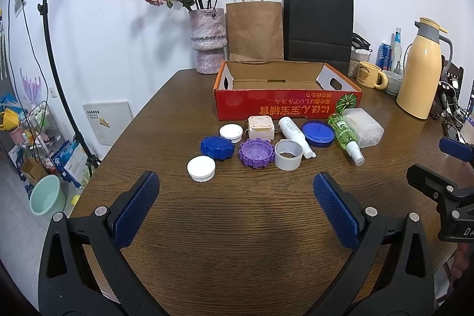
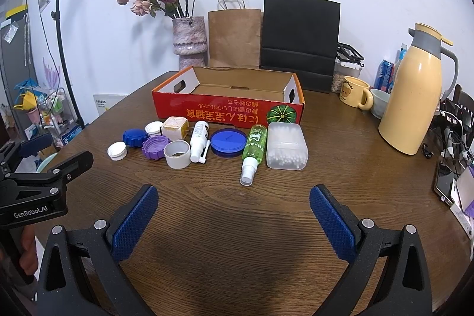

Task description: Organize rigid objects

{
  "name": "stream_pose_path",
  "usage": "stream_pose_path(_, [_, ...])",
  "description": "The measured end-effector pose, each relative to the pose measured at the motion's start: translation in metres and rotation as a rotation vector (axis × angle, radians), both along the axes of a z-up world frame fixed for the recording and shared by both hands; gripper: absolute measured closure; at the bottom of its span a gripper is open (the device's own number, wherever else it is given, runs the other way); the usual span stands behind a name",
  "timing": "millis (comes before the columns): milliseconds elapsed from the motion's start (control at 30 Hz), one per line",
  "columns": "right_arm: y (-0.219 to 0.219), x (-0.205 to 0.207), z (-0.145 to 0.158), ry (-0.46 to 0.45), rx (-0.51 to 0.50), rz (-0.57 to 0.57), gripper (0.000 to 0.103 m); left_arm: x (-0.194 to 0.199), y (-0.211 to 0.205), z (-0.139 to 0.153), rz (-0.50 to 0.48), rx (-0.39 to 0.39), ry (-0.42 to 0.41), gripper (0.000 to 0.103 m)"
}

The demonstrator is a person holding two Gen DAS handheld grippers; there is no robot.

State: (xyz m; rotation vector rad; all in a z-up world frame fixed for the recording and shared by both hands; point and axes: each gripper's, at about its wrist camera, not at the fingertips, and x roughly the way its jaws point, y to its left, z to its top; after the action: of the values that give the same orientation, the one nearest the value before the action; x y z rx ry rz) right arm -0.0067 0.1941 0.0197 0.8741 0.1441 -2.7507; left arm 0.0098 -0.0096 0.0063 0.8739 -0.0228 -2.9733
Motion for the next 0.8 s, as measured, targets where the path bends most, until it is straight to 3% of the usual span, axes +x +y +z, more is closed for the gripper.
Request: stream_pose_path(800, [-0.001,0.0009,0.0024,0.006,0.0,0.002,0.0,0.0001,0.0009,0.0028,0.001,-0.003,0.005,0.0])
